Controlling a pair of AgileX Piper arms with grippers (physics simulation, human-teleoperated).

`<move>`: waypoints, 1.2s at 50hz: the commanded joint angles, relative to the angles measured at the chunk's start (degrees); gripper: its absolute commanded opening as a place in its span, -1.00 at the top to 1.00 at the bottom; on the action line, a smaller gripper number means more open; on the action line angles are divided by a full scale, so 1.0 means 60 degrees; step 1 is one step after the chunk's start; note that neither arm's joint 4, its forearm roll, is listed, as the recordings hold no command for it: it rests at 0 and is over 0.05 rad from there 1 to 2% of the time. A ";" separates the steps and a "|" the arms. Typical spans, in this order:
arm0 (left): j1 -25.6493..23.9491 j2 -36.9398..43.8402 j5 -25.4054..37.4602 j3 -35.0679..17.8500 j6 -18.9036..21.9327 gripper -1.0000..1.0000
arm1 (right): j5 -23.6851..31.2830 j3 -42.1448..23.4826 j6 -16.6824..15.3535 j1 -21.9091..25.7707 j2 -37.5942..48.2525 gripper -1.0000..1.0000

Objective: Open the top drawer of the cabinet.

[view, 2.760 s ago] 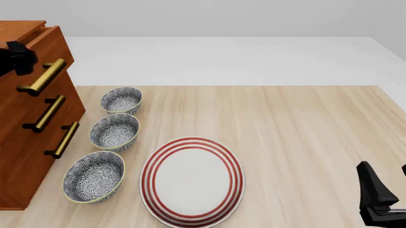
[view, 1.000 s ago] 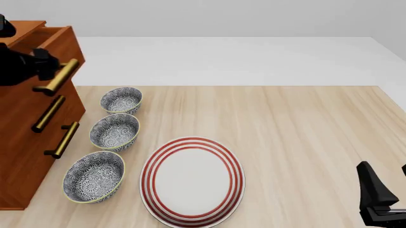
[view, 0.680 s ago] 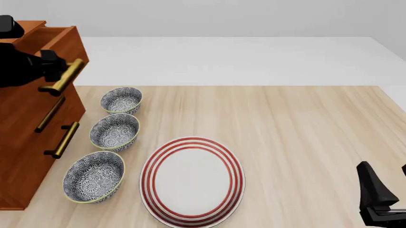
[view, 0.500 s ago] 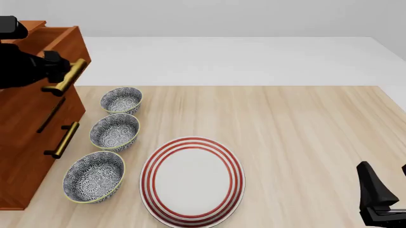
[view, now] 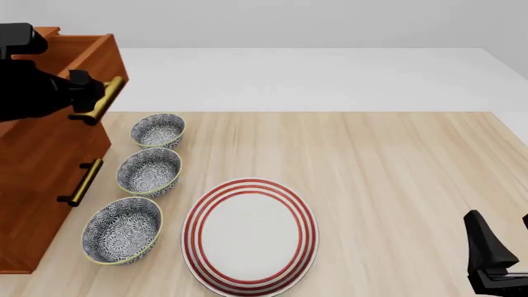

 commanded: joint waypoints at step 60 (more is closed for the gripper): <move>-0.1566 -0.0395 0.0659 -0.0088 -0.0010 -1.00 | 0.0000 0.0000 -0.0002 0.0001 0.0001 -1.00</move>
